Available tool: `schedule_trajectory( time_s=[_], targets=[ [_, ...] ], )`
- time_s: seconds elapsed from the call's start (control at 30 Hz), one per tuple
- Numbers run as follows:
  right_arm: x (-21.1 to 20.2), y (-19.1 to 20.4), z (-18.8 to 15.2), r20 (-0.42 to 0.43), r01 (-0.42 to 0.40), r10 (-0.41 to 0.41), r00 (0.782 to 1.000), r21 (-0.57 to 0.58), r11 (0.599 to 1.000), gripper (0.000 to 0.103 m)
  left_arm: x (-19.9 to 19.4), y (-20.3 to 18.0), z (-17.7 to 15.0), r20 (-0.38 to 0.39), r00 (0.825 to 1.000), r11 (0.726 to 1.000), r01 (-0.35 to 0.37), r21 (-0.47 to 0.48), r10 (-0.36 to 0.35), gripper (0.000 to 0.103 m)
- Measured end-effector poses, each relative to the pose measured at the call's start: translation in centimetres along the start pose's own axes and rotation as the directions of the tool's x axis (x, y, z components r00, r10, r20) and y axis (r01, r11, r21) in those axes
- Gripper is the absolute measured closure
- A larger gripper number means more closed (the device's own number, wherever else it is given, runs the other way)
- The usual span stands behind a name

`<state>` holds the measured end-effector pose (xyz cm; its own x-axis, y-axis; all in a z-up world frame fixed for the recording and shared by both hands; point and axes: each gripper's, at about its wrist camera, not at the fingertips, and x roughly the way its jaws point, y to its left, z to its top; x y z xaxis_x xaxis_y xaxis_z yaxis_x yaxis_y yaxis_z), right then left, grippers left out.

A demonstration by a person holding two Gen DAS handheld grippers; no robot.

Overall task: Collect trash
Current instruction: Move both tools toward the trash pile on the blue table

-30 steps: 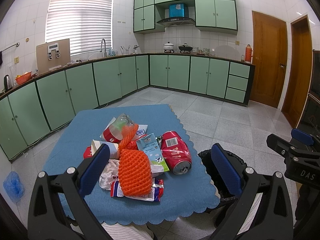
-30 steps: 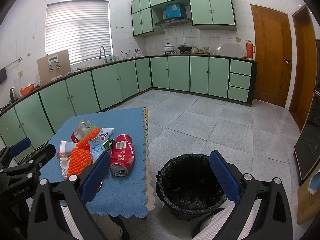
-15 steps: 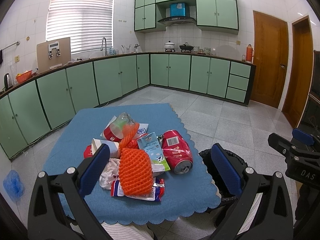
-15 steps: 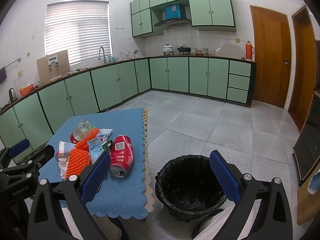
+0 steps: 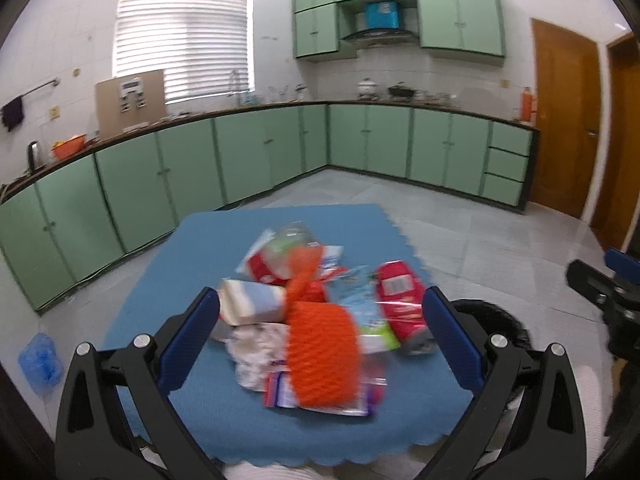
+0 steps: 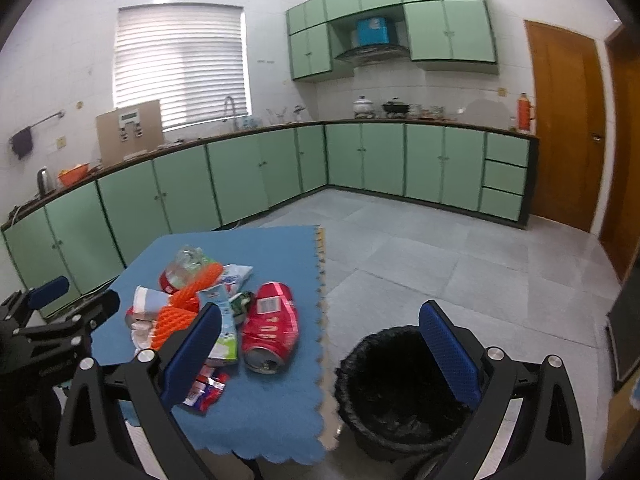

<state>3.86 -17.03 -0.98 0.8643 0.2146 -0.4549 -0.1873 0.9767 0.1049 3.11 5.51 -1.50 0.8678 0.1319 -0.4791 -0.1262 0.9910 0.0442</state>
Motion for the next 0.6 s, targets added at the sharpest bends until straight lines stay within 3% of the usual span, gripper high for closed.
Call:
schedule_trajectory(
  time_s=[0.23, 0.47, 0.6],
  targets=[
    [5.9, 3.0, -0.2, -0.075, -0.059, 0.058, 0.996, -0.013, 0.998, 0.006, 4.5, 5.1, -0.9, -0.055, 0.993, 0.993, -0.11, -0.033, 0.108, 0.005],
    [11.0, 5.8, -0.4, -0.132, -0.099, 0.091, 0.987, -0.056, 0.994, 0.007, 7.8, 7.9, -2.0, -0.103, 0.987, 0.991, -0.13, -0.036, 0.126, 0.005],
    [13.2, 7.2, -0.7, -0.182, -0.164, 0.155, 0.971, -0.033, 0.986, 0.016, 9.2, 9.3, -2.3, -0.131, 0.983, 0.989, -0.139, -0.052, 0.131, 0.005]
  ],
)
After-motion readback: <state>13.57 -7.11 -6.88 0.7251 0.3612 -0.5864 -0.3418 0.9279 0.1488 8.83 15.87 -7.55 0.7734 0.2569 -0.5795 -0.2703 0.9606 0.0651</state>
